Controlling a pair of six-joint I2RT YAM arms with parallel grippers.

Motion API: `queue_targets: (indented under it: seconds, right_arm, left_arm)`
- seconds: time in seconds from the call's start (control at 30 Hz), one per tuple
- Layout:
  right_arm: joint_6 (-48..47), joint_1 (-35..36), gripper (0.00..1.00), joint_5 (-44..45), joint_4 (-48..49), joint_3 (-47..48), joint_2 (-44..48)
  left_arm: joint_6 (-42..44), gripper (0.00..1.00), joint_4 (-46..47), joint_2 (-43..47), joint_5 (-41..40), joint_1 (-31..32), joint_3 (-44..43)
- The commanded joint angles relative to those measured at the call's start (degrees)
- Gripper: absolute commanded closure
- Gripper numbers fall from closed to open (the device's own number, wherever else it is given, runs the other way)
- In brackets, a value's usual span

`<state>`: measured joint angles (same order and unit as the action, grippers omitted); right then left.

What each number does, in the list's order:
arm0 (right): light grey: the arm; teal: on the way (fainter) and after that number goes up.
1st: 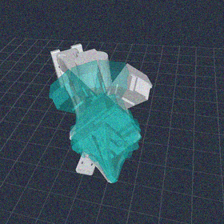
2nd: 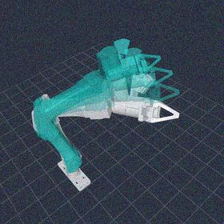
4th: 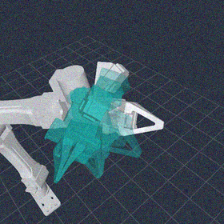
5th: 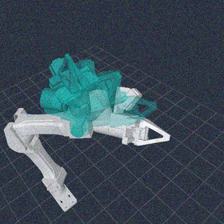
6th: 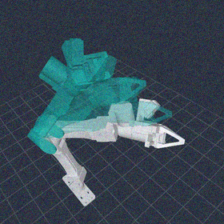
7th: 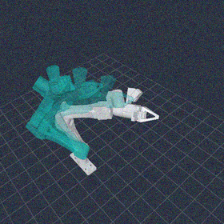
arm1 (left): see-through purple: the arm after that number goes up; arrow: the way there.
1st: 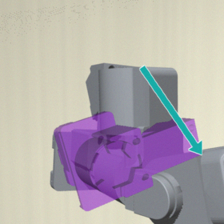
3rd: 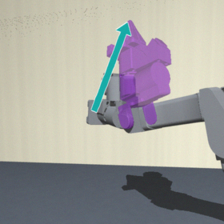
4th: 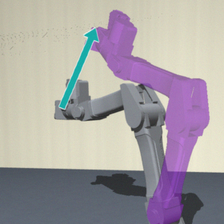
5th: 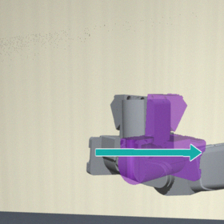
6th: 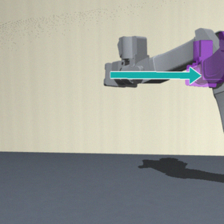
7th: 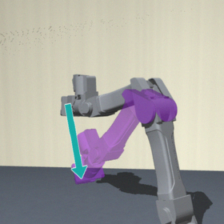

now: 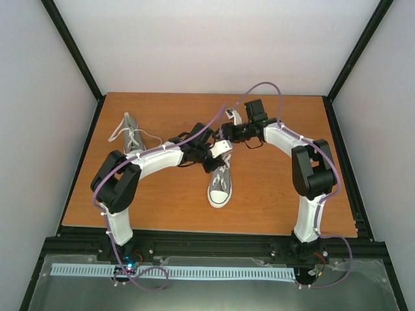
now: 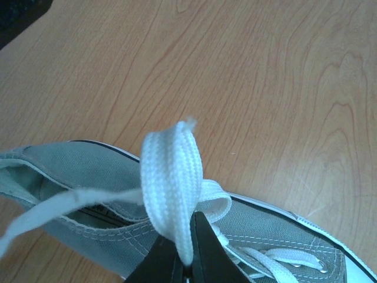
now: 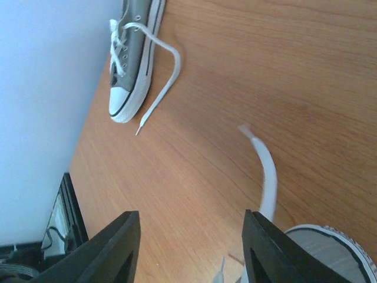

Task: Tie the shoes
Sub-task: Wrap the shoelace around the shoelace.

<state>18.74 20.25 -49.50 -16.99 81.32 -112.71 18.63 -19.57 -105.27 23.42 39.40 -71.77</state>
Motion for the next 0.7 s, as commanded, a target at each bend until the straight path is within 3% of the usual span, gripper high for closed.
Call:
queue_targets:
  seconds: [0.0, 0.17, 0.3, 0.53, 0.67]
  right_arm:
    - [-1.6, -0.8, 0.48, 6.1, -3.7, 1.9, 5.0]
    - [0.9, -2.5, 0.43, 12.9, -3.8, -1.2, 10.3]
    - [6.9, -3.1, 0.43, 17.7, 2.1, -11.0, 17.9]
    - [20.8, -2.8, 0.39, 14.6, 20.2, -30.9, 27.3]
    - [23.9, -1.5, 0.36, 14.0, 26.6, -35.8, 29.1]
  left_arm:
    - [-0.4, 0.99, -0.5, -0.1, 1.9, 0.2, -2.6]
    - [-0.9, 0.99, -0.4, -0.3, 2.4, -0.1, -2.7]
    - [-1.8, 0.99, -0.2, -0.6, 2.3, -0.3, -3.0]
    - [-2.1, 0.99, -0.2, -1.1, 2.7, -0.4, -3.2]
    - [-2.1, 0.99, -0.3, -1.4, 2.6, -0.4, -3.4]
